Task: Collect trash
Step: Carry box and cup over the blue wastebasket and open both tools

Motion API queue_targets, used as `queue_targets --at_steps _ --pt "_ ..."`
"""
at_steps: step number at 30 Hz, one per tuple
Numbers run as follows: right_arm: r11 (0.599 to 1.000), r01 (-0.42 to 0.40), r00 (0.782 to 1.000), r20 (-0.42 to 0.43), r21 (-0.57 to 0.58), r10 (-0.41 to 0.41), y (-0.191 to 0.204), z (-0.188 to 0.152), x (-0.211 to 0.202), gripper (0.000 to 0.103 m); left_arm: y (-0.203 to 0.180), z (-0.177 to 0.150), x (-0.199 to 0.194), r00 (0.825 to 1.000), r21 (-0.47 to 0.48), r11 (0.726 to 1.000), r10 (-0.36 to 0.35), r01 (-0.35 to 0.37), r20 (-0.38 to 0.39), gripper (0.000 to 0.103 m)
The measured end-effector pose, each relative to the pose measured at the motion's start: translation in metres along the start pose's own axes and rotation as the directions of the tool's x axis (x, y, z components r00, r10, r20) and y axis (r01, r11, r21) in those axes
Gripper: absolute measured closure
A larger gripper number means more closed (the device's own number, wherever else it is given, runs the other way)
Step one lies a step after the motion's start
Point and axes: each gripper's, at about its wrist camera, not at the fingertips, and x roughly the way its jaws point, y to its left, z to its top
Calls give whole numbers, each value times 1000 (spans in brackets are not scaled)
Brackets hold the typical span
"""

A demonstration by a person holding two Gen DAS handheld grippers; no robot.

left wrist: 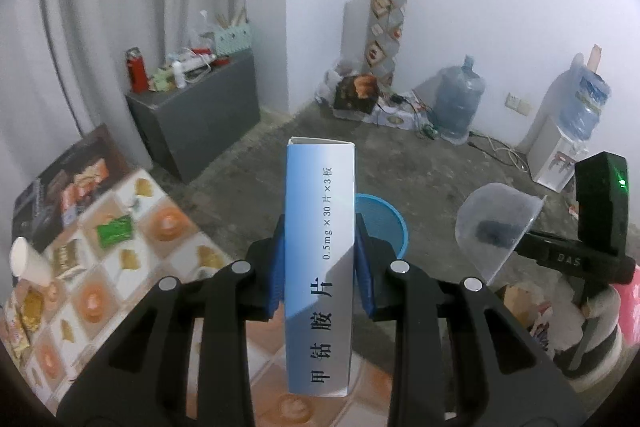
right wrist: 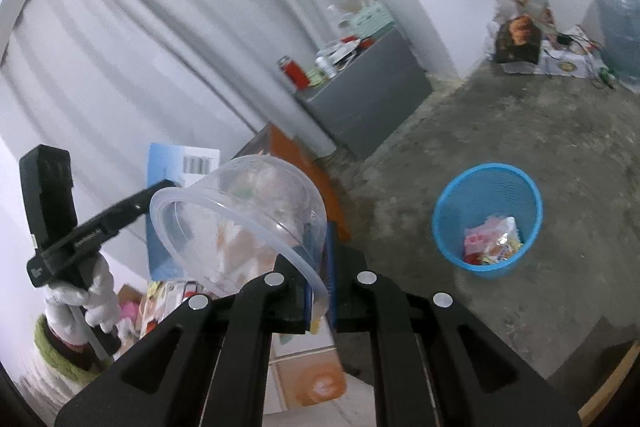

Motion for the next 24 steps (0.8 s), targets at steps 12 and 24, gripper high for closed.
queue_targets --at_steps 12,24 --pt "991 50 999 -1 126 -50 -64 4 5 97 -35 5 96 993 -12 999 -54 53 -103 75" --pt "962 178 984 -27 209 -176 -142 23 17 97 -27 1 179 972 -162 985 -88 53 -216 75"
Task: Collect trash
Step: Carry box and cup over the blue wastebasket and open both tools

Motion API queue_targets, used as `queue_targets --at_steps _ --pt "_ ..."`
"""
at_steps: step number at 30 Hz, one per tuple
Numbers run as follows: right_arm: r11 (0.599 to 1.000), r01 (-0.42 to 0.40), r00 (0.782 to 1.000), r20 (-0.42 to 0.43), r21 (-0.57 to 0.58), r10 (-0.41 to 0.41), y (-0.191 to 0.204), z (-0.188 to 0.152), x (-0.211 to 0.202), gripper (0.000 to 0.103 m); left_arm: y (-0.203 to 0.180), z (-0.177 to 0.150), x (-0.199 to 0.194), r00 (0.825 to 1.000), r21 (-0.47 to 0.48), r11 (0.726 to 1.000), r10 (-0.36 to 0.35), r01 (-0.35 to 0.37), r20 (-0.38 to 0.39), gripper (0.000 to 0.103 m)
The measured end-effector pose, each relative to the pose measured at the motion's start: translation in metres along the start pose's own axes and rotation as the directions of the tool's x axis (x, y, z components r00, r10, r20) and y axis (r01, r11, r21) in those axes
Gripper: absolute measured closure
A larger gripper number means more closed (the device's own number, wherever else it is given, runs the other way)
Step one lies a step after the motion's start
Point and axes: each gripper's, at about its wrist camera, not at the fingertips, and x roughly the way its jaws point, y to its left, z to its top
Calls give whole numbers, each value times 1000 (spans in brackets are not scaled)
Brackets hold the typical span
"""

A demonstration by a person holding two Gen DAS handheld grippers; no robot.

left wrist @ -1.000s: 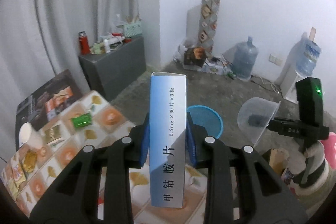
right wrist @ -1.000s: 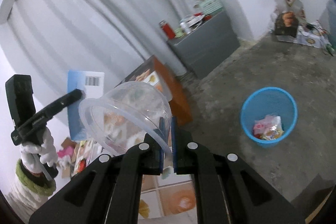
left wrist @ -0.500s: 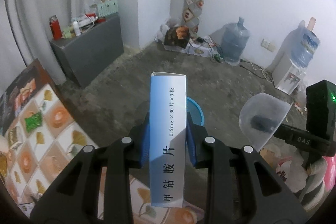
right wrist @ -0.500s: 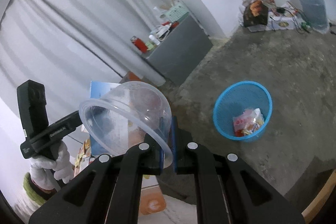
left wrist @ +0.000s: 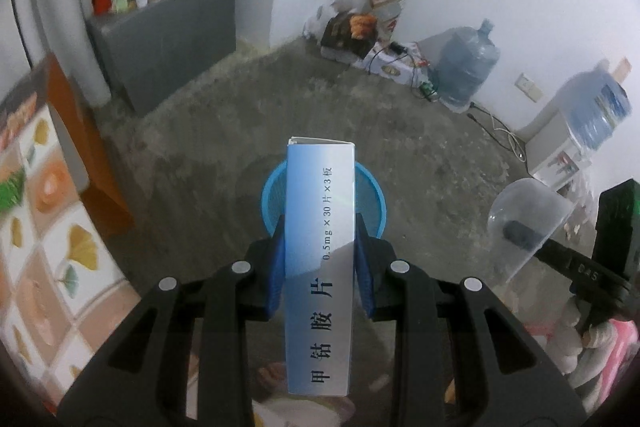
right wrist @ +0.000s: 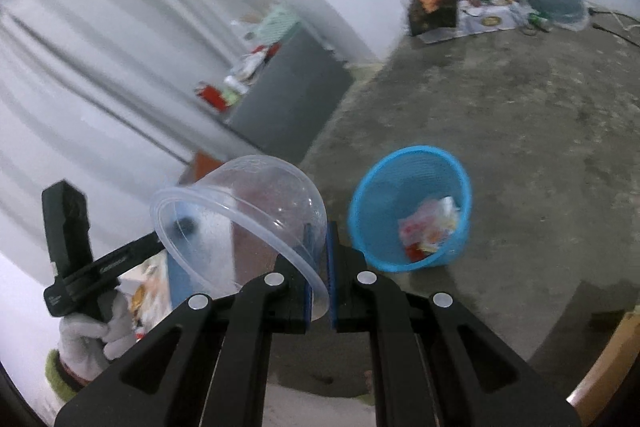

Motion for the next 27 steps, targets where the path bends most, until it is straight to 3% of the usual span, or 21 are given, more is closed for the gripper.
queue_targets --at_steps 5,11,12,13,14,15,18,19,27 --pt "998 59 995 -88 19 -57 -33 19 37 97 -3 8 38 999 -37 999 -14 13 -42 74" --pt "995 90 986 -146 31 -85 -39 42 96 96 -12 26 90 998 -78 997 0 -4 -58 73" --pt "995 95 985 -147 36 -89 -40 47 108 94 -13 29 97 999 -84 996 14 -18 -47 59" --pt "993 114 982 -157 33 -108 -44 52 128 80 -14 33 108 999 -92 995 28 -31 -38 38" --pt "990 136 977 -170 32 -129 -49 54 142 66 -15 36 116 999 -99 994 37 -41 -40 31" --pt "985 171 969 -185 31 -162 -55 54 158 43 -15 37 128 997 -107 993 51 -56 -52 30" --pt "956 292 926 -245 -12 -286 -76 46 195 42 -16 35 147 994 -120 988 87 -94 -62 30" --pt "947 321 916 -253 -9 -313 -83 39 198 42 -16 33 148 995 -125 988 84 -91 -61 30" --pt "954 299 946 -139 34 -292 -91 5 142 42 -26 21 95 998 -45 997 58 -56 26 30"
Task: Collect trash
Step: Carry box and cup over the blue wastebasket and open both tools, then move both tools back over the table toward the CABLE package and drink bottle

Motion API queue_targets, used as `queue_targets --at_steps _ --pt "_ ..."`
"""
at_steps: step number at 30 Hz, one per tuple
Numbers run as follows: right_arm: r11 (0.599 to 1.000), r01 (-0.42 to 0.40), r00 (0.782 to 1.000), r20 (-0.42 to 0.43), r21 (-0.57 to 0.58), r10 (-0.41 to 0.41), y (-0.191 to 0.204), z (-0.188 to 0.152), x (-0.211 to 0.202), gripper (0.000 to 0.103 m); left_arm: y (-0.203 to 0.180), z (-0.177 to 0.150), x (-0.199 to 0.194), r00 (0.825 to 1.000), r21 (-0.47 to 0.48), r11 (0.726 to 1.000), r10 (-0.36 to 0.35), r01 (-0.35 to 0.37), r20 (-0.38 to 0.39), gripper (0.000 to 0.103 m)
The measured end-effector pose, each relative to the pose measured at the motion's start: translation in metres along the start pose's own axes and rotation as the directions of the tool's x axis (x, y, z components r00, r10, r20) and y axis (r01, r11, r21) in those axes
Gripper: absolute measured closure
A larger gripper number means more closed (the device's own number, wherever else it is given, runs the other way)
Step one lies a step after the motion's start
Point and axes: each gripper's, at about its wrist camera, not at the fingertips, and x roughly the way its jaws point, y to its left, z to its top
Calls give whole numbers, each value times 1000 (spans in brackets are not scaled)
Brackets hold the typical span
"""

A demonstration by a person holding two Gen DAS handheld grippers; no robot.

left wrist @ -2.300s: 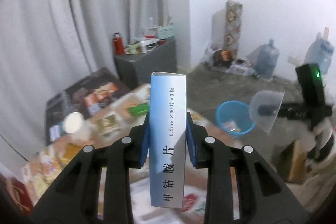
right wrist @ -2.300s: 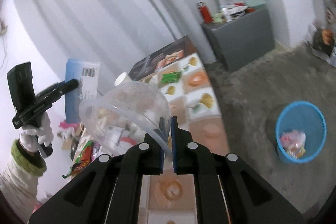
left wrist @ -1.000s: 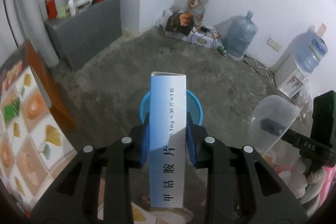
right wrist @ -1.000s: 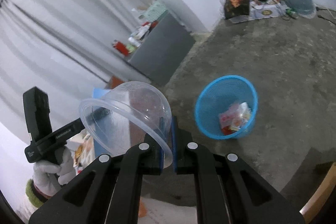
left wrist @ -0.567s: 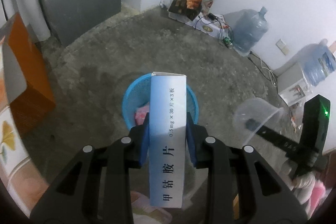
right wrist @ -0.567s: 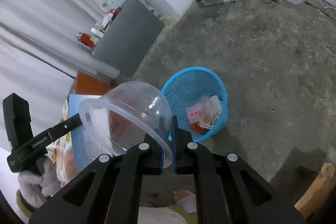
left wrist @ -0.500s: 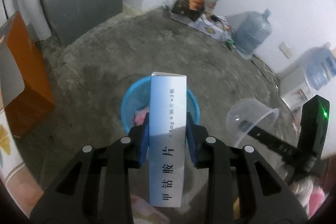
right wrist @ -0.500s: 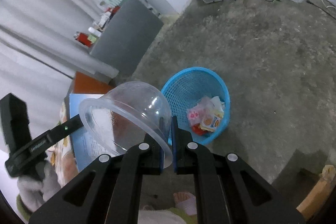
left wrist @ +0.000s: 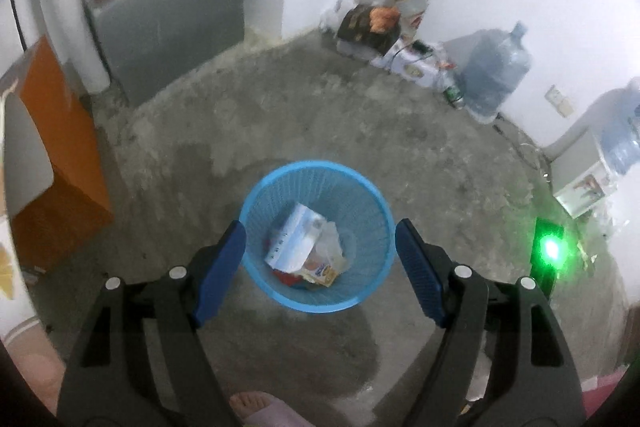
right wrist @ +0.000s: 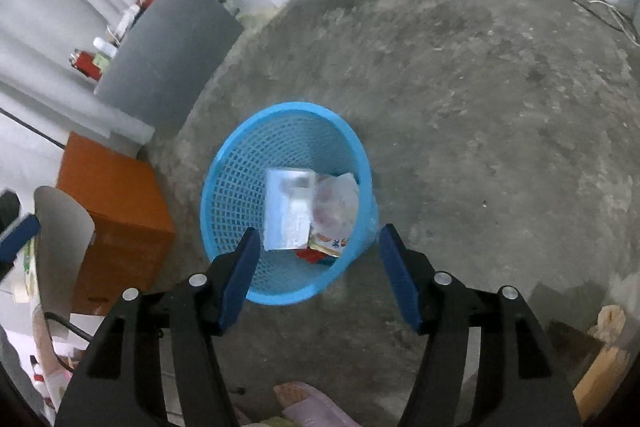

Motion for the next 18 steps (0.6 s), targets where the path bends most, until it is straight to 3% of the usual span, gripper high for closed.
queue_targets --at_steps 5,9,13,18 --pt "998 -40 990 134 -41 45 12 -38 -66 42 -12 -16 -70 996 46 998 -55 51 75 30" --pt "990 -56 974 213 -128 83 34 -63 -115 38 -21 -35 -135 987 91 995 -47 33 157 30" --pt "973 -84 947 287 -214 144 63 -76 -165 25 -21 -59 -207 960 85 996 -15 -9 281 25" --pt "948 -74 899 391 -310 198 97 -89 -220 14 -3 -100 -281 912 -11 998 54 -55 406 23"
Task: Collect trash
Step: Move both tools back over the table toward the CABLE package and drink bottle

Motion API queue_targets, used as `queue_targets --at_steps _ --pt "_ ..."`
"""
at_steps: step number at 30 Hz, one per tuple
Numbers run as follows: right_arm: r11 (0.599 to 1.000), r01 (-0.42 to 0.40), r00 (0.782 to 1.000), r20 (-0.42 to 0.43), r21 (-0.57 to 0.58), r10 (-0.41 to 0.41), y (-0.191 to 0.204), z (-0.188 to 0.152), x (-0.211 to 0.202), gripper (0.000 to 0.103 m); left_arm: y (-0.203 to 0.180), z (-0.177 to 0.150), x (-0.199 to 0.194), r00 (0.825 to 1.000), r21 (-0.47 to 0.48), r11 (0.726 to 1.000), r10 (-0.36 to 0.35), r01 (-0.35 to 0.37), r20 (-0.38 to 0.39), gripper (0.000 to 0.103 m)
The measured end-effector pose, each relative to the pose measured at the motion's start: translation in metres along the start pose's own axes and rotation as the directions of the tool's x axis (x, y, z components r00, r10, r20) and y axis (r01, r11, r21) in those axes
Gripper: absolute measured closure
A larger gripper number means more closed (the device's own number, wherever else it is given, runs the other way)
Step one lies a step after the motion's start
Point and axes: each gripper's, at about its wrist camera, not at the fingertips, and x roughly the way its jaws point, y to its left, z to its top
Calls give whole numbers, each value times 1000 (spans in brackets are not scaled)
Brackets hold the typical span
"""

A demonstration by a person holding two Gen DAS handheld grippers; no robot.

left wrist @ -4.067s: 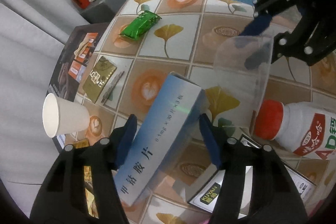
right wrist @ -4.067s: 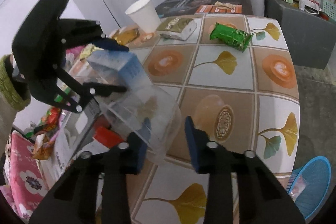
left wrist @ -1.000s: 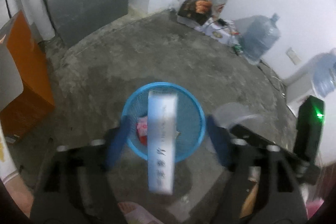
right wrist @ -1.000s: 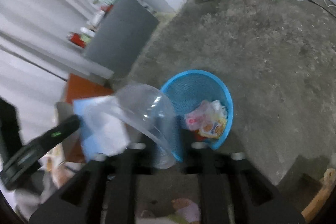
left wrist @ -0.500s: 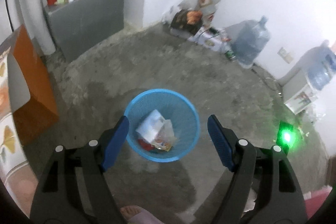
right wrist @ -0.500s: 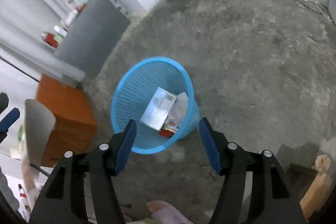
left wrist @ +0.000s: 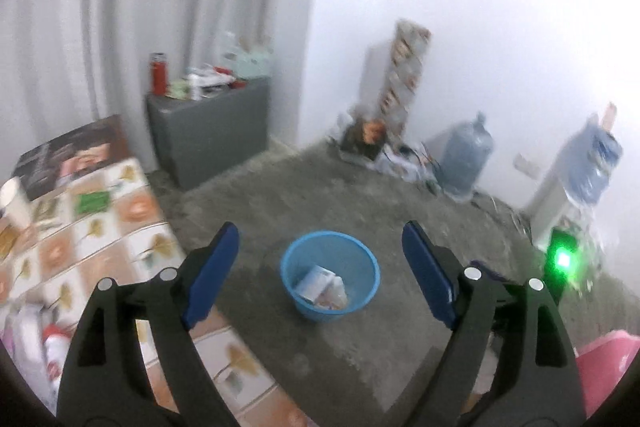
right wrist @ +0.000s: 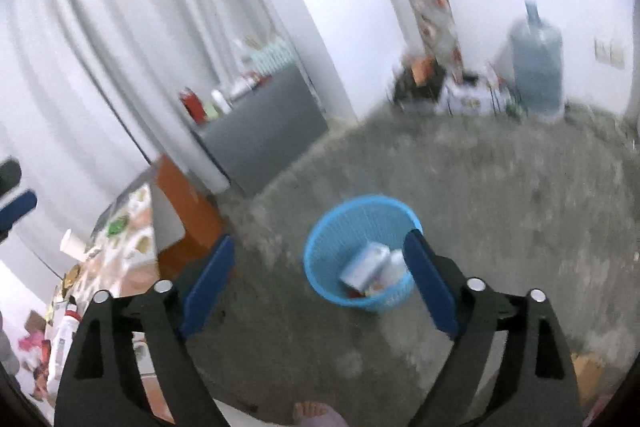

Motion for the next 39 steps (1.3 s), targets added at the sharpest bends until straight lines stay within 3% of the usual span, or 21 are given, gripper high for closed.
queue_targets --at_steps 6,13,21,28,34,39 --pt "994 -25 996 86 -103 34 42 10 -41 6 28 -22 -71 992 -66 992 113 -109 60 23" --pt "978 -66 994 69 -199 81 86 4 -58 6 65 -50 -117 976 -161 966 213 -204 46 23" --pt "968 -144 989 -12 -204 145 117 -6 -64 7 95 -79 -154 947 -202 931 318 -304 37 23" --pt "942 -266 962 -118 -205 246 144 -24 -61 7 115 -91 -167 918 -221 896 396 -384 11 23" --pt "918 -327 940 -180 -223 291 163 -36 -60 7 129 -95 -173 901 -243 874 433 -422 -7 23" --pt "911 -347 929 -215 -222 302 168 -41 -55 7 137 -99 -174 898 -262 864 440 -430 -21 23"
